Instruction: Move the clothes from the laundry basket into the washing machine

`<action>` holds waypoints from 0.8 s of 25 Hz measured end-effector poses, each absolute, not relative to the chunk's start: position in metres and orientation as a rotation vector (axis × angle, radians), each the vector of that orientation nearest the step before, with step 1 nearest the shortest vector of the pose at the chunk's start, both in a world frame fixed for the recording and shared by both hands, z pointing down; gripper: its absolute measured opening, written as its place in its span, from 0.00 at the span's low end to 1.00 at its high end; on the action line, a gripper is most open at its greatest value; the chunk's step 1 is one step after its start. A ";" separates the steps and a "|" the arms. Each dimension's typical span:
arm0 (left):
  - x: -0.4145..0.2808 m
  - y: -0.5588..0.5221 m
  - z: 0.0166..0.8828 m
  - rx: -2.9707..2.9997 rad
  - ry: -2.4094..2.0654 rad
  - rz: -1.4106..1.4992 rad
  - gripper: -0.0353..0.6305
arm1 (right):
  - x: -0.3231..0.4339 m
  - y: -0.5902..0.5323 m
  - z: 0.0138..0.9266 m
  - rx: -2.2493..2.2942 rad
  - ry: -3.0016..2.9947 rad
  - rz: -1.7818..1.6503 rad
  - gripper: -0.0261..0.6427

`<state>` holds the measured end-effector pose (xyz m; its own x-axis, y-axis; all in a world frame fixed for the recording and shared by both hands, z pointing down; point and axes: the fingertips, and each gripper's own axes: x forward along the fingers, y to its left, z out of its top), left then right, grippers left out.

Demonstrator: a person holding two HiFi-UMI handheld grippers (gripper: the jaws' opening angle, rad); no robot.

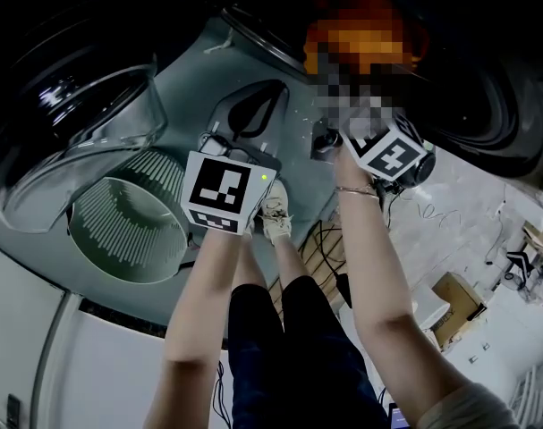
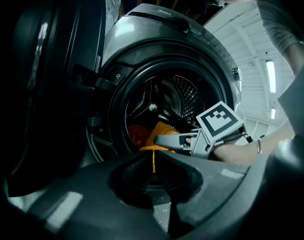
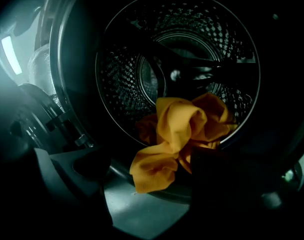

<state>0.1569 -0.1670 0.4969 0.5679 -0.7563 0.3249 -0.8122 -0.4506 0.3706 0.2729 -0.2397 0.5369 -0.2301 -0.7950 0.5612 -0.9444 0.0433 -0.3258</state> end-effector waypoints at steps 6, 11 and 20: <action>0.155 -0.162 0.505 2.301 -1.252 0.166 0.07 | 0.249 -0.213 0.564 1.683 -2.085 1.089 0.59; 0.155 -0.153 0.502 2.292 -1.242 0.191 0.05 | 0.234 -0.189 0.555 1.565 -2.130 1.112 0.28; 0.141 -0.113 0.460 2.210 -1.267 0.211 0.05 | 0.202 -0.137 0.479 1.286 -2.333 1.127 0.08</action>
